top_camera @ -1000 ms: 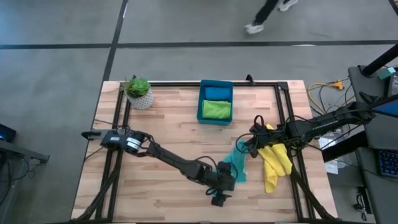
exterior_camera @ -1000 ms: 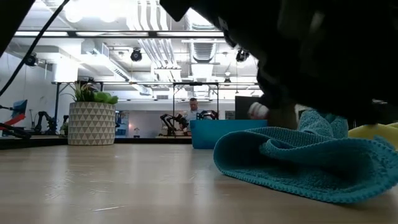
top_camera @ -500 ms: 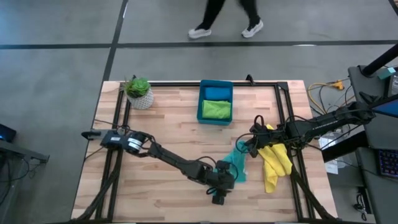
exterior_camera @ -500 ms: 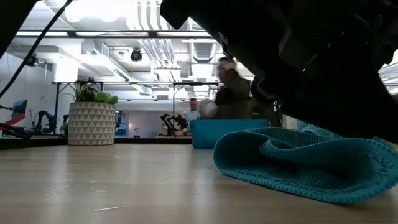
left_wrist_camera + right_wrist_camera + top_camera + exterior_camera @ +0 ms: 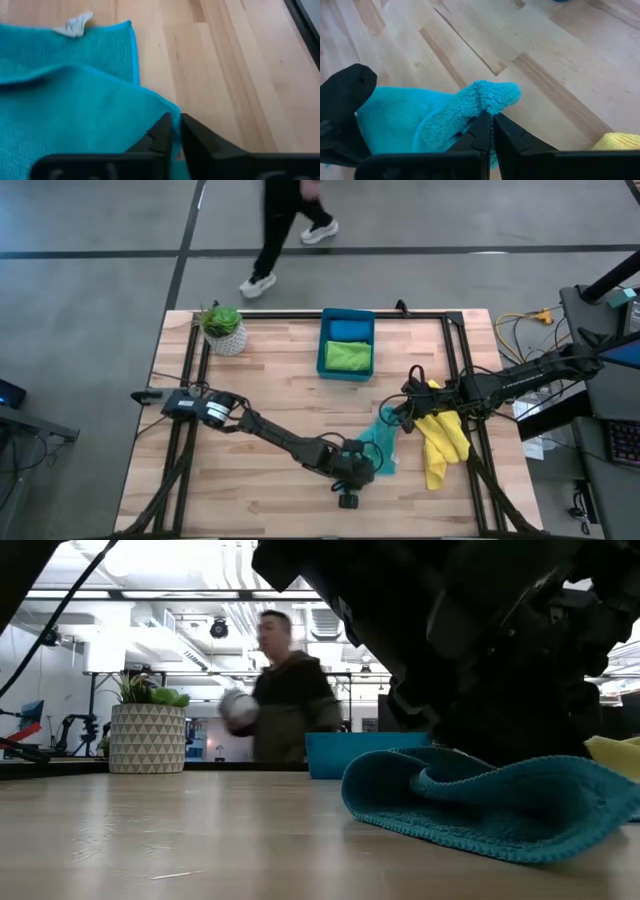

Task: Fold microfiber towels
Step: Fold the light blue microfiber cloth

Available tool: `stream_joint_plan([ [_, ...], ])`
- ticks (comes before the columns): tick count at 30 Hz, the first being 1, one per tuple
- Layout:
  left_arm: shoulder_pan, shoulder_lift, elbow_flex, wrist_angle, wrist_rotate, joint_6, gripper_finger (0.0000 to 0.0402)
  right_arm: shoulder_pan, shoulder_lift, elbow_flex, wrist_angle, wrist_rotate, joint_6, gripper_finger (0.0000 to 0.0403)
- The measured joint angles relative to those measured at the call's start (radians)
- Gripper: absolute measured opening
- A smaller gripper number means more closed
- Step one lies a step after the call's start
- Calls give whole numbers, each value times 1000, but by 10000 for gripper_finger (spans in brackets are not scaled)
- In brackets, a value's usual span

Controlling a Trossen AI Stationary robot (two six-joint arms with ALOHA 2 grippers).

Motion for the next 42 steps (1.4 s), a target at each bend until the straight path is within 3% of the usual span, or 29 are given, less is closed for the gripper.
stream_joint_plan([
  [6, 7, -12, 0, -61, -6, -82, 1, 0, 0, 0, 4, -1, 0, 9],
  [16, 14, -161, -6, -101, -94, -88, 0, 1, 0, 0, 10, -24, 0, 9],
  [18, 15, -167, -6, -97, -82, -85, 0, 1, 0, -1, 9, -25, -1, 9],
  [21, 16, -137, -10, -83, 18, -68, 3, 0, 1, -2, 11, -25, -1, 9],
  [26, 14, -52, -14, -83, 135, -69, 69, 1, 1, -4, 15, -27, -2, 9],
  [35, 14, -29, -14, -60, 31, -64, 250, 0, 0, -7, 15, -53, -6, 9],
  [38, 11, -18, -24, -50, 32, -67, 273, 0, 1, -8, 15, -53, -15, 9],
  [42, 10, 7, -22, -51, 25, -151, 265, 0, 0, -8, 15, -53, -20, 9],
])
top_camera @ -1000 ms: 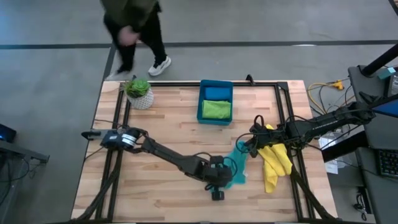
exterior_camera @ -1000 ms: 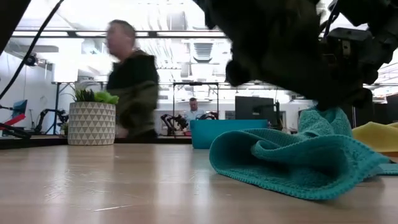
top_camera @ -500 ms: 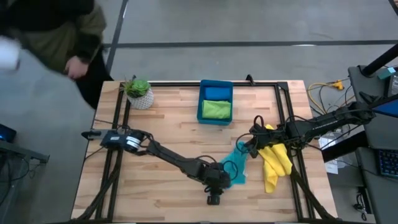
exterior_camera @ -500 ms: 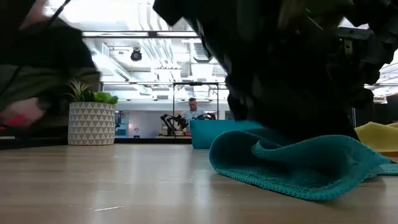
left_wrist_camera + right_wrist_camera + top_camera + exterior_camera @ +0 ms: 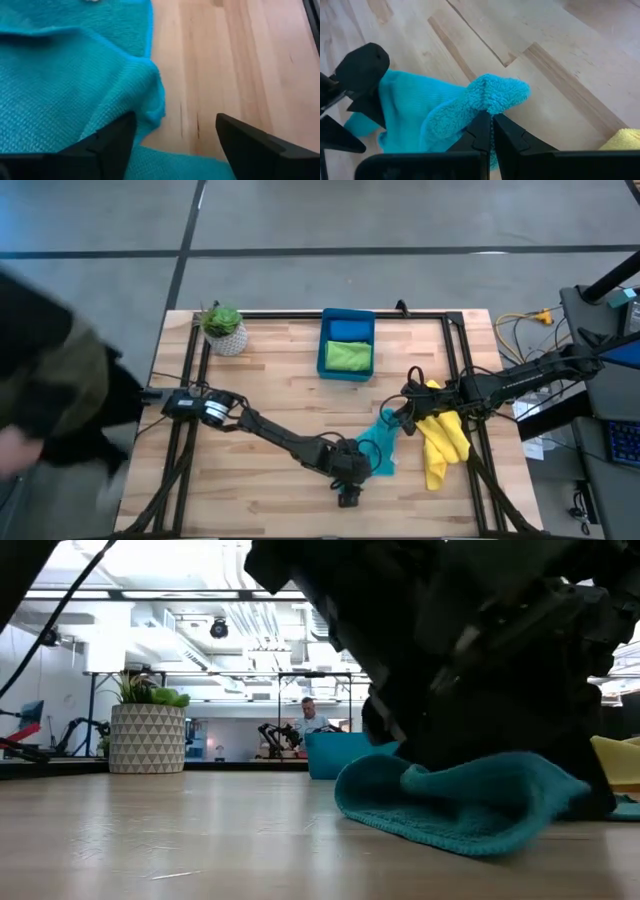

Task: Fold microfiber towels
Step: Fold the light blue microfiber cloth

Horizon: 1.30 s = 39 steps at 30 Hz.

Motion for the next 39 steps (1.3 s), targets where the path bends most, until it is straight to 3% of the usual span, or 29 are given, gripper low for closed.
stream_joint_plan([
  [5, 20, 30, 16, -45, 11, -110, 193, 0, 0, -1, -1, 0, -4, 9],
  [10, 24, 36, 14, -62, 23, -155, 54, 0, 0, -1, -2, 0, -7, 9],
  [12, 24, 23, 16, -68, 19, -159, 15, 0, -1, -1, -1, 0, -8, 9],
  [18, 17, -77, 7, -149, -46, -152, 1, 0, -2, -1, -1, -7, -36, 9],
  [24, 0, -322, -6, -325, -288, -146, 1, 0, -8, 1, 0, -34, -95, 9],
  [28, -3, -433, -65, -431, -371, -146, 0, 2, -13, 9, 7, -49, -110, 9],
  [33, -1, -557, -181, -511, -389, -155, 0, 48, -11, 30, 68, -52, -73, 9],
  [39, -75, -644, -347, -511, -303, -281, 0, 226, -11, 106, 121, -8, -15, 9],
])
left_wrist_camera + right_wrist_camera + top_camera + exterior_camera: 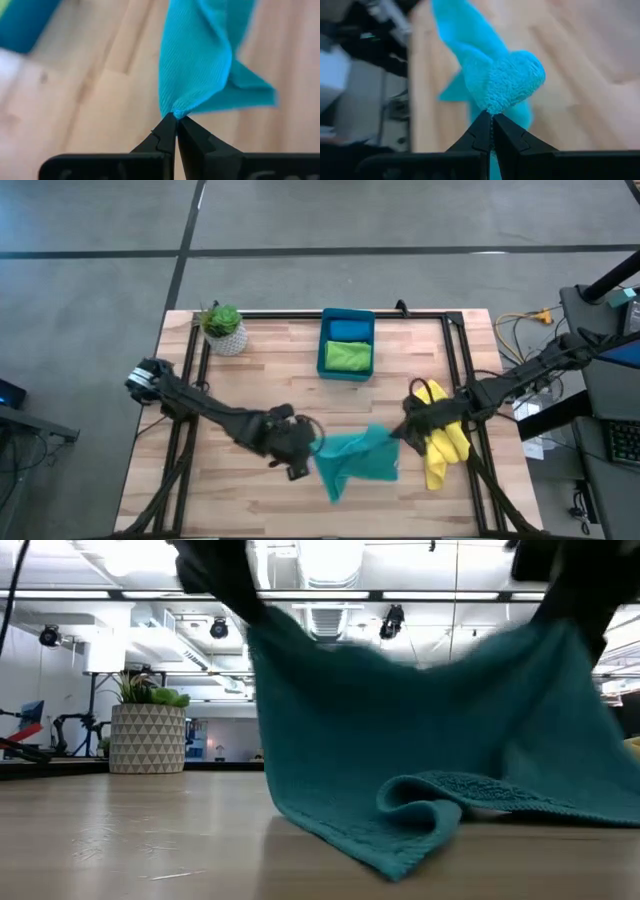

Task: Fold microfiber towels
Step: Fold the light blue microfiber cloth

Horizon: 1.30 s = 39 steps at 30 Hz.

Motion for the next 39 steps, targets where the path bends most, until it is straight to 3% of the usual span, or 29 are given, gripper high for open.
stream_joint_plan([
  [5, -124, -96, -112, 156, 123, -61, 0, 204, 56, 110, 18, 20, 60, 9],
  [9, -225, -156, -172, 345, 195, -163, 0, 345, 197, 223, 15, 35, 157, 9],
  [12, -275, -166, -195, 413, 195, -243, 0, 400, 343, 333, 22, 34, 214, 9],
  [15, -291, -174, -190, 406, 116, -266, 0, 417, 474, 438, 21, 38, 206, 9],
  [19, -258, -173, -206, 269, 11, -266, 0, 383, 564, 473, 13, 112, 165, 9],
  [23, -163, -161, -266, 165, -53, -263, 0, 329, 550, 399, 20, 174, 178, 9],
  [33, 130, -159, -581, 374, -127, -182, 0, 74, 540, 166, 4, 203, 245, 9],
  [39, 281, -160, -654, 466, -119, -48, 0, -94, 536, 110, -4, 203, 239, 9],
])
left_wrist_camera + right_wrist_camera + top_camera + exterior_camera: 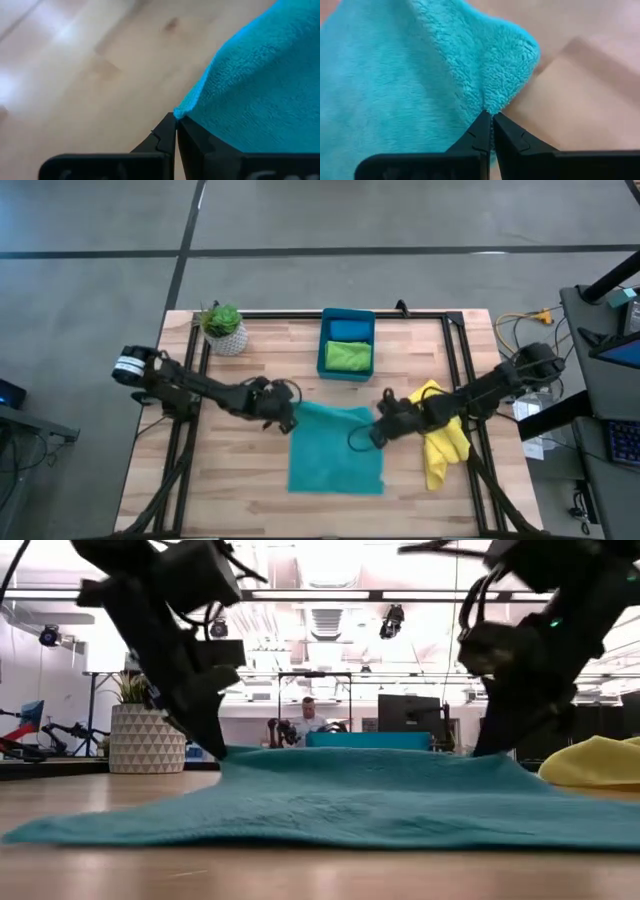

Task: Fold microfiber towels
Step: Fold the light blue microfiber cloth

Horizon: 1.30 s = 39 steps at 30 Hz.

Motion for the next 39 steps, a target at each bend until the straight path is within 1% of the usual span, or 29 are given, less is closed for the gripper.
stream_joint_plan([
  [2, 38, -3, 0, 4, 22, 47, 1, -44, -10, -2, -10, -1, -37, 10],
  [4, 64, -13, 4, 0, 29, 104, 12, -79, -20, -2, -10, -1, -74, 18],
  [6, 86, -28, 11, 10, 31, 135, 34, -111, -32, -1, -14, -5, -105, 37],
  [8, 108, -43, 10, 4, 29, 149, 66, -137, -45, 1, -15, -10, -128, 64],
  [12, 128, -77, 9, 0, 29, 149, 136, -169, -78, 0, -21, -9, -129, 128],
  [14, 129, -101, 11, 4, 47, 139, 163, -173, -99, 0, -14, -2, -152, 153],
  [16, 129, -120, 11, 23, 60, 61, 180, -177, -111, 3, -10, 11, -170, 168],
  [17, 128, -123, 8, 71, 85, 13, 186, -182, -112, 3, -11, 14, -172, 171],
  [20, 132, -104, -4, 208, 268, -58, 191, -206, -98, 3, -12, 8, -182, 166],
  [22, 131, -61, -2, 325, 395, -59, 192, -218, -82, 1, 1, -3, -198, 155],
  [24, 123, -18, -4, 394, 489, -60, 192, -220, -73, 1, 55, -37, -236, 142],
  [26, 112, 23, 2, 460, 570, -59, 192, -212, -73, 1, 123, -122, -323, 131],
  [29, 85, 65, 15, 469, 684, -13, 192, -163, -75, 3, 223, -294, -419, 121],
  [30, 73, 70, 14, 468, 713, 0, 191, -140, -77, 1, 240, -331, -420, 119],
  [31, 62, 72, 11, 460, 738, 7, 191, -115, -74, 1, 267, -347, -407, 117],
  [32, 51, 74, 11, 463, 754, 4, 191, -88, -73, 3, 283, -350, -391, 117],
  [34, 32, 76, 11, 470, 761, -53, 191, -42, -77, -2, 328, -342, -363, 117],
  [35, 27, 76, 12, 491, 761, -98, 191, -25, -74, -1, 394, -330, -357, 118],
  [37, 24, 76, 21, 588, 756, -190, 191, 0, -71, 2, 580, -277, -353, 118],
  [39, 22, 75, 30, 760, 744, -230, 191, 13, -58, 6, 867, -174, -372, 117],
])
